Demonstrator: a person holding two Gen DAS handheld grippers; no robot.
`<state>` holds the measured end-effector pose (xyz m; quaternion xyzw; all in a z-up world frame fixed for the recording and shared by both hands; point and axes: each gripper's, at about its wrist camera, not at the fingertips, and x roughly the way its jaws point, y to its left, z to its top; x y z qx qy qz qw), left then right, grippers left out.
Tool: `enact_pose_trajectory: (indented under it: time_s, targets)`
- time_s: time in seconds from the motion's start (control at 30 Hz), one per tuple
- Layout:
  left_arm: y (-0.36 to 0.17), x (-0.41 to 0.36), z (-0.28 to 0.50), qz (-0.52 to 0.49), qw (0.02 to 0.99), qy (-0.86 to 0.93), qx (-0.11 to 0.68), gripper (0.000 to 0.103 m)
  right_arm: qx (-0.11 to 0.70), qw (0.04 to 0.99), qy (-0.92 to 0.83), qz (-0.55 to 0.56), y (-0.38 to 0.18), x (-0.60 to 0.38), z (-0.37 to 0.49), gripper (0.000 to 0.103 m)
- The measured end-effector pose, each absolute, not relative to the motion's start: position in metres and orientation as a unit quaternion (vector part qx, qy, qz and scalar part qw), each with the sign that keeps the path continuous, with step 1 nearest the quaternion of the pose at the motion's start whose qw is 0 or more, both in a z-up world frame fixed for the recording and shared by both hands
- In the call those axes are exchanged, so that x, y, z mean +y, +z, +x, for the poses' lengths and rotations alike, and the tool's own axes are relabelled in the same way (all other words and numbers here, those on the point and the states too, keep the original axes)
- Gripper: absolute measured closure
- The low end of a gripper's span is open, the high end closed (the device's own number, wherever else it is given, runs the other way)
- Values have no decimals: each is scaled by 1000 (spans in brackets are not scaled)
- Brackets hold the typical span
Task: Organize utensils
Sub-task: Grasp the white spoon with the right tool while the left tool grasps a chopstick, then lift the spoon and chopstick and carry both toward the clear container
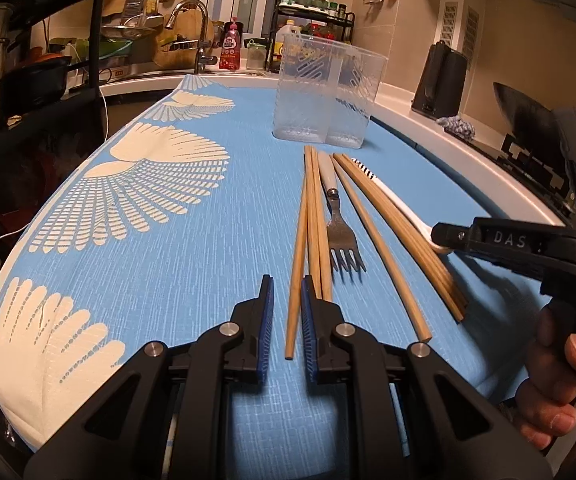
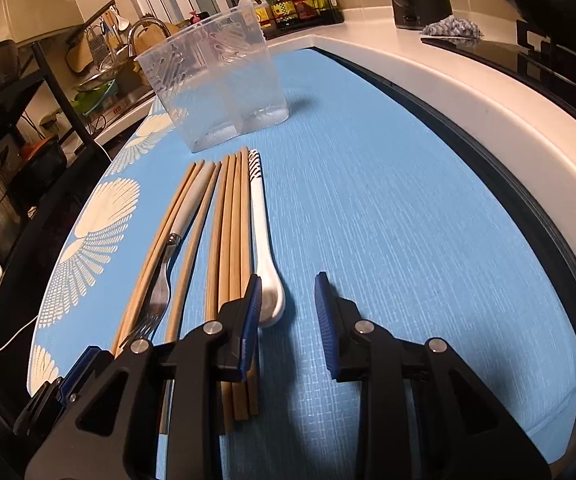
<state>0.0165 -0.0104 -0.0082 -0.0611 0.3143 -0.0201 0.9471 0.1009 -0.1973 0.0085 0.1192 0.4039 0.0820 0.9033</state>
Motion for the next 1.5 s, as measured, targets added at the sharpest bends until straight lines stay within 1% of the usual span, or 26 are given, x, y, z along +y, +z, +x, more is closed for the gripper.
enact_pose_trajectory:
  time_s: [0.1, 0.33, 0.37, 0.43, 0.47, 0.67, 0.87, 0.97, 1.03, 1.5]
  targets:
    - [-9, -19, 16, -36, 950, -13, 310, 89, 403, 905, 82, 104, 8, -194, 100, 75]
    - [-9, -25, 13, -15, 953, -9, 303, 89, 407, 905, 88, 87, 10, -192, 96, 75]
    - [-9, -25, 13, -15, 953, -9, 303, 91, 407, 905, 89, 85, 10, -192, 96, 76]
    - [-9, -24, 13, -16, 953, -9, 303, 96, 408, 905, 93, 81, 9, -191, 95, 84]
    - [-8, -24, 12, -17, 953, -10, 303, 96, 408, 905, 93, 77, 9, -191, 95, 89]
    - [-6, -15, 7, -22, 957, 16, 290, 97, 403, 910, 71, 69, 12, -204, 91, 93]
    - [-11, -9, 9, -35, 956, 22, 291, 96, 386, 921, 47, 37, 11, -218, 83, 92]
    - [-12, -7, 6, -42, 957, 20, 286, 95, 375, 925, 52, 32, 10, -220, 80, 91]
    - [-12, -6, 3, -44, 958, 21, 283, 95, 373, 926, 56, 30, 8, -221, 79, 88]
    - [-13, -9, -4, -30, 961, 28, 273, 95, 361, 930, 59, 32, 6, -221, 76, 89]
